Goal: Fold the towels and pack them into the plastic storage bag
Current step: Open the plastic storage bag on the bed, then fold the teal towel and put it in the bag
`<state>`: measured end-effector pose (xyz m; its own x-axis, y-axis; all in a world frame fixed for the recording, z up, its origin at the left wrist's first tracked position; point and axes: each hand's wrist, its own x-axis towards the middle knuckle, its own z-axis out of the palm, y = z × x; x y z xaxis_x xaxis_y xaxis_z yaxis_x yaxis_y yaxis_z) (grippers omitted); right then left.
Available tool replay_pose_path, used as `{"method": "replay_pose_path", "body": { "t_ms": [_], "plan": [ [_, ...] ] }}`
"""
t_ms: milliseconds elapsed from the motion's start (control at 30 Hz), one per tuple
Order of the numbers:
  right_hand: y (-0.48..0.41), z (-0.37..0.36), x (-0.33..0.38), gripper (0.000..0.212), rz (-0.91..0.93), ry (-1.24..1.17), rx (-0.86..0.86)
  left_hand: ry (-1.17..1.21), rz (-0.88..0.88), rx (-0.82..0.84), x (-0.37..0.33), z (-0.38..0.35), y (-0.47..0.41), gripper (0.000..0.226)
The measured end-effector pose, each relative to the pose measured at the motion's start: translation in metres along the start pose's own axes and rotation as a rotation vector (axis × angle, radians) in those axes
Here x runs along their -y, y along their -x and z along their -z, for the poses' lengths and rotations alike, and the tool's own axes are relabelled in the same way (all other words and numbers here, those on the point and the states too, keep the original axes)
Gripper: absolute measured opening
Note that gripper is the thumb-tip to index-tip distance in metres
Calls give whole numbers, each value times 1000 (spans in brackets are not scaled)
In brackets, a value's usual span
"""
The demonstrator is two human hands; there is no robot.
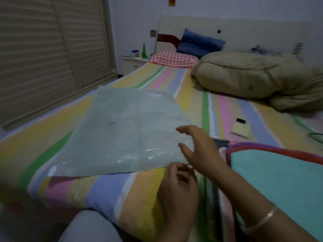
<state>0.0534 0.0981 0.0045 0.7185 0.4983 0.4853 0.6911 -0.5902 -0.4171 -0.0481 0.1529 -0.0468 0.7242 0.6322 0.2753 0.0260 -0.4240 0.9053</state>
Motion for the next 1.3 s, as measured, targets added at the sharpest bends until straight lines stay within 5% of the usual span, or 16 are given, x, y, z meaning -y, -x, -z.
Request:
{"method": "replay_pose_path", "body": {
  "t_ms": [333, 500, 667, 1033, 1200, 1300],
  "plan": [
    [154, 173, -156, 27, -552, 285, -126, -27, -541, 394, -96, -103, 33, 19],
    [215, 222, -225, 33, -914, 398, -124, -389, -781, 580, -108, -175, 50, 53],
    [253, 242, -260, 48, -1149, 353, -51, -718, -764, 606, -69, -208, 66, 62],
    [259, 253, -261, 67, -1352, 422, 90, -779, -794, 594, -62, -210, 68, 62],
    [224, 261, -216, 37, -1136, 488, -109, -757, -743, 724, -72, -202, 66, 78],
    [184, 257, -177, 31, -923, 328, -202, -321, -559, 789, -84, -189, 57, 47]
  ]
}}
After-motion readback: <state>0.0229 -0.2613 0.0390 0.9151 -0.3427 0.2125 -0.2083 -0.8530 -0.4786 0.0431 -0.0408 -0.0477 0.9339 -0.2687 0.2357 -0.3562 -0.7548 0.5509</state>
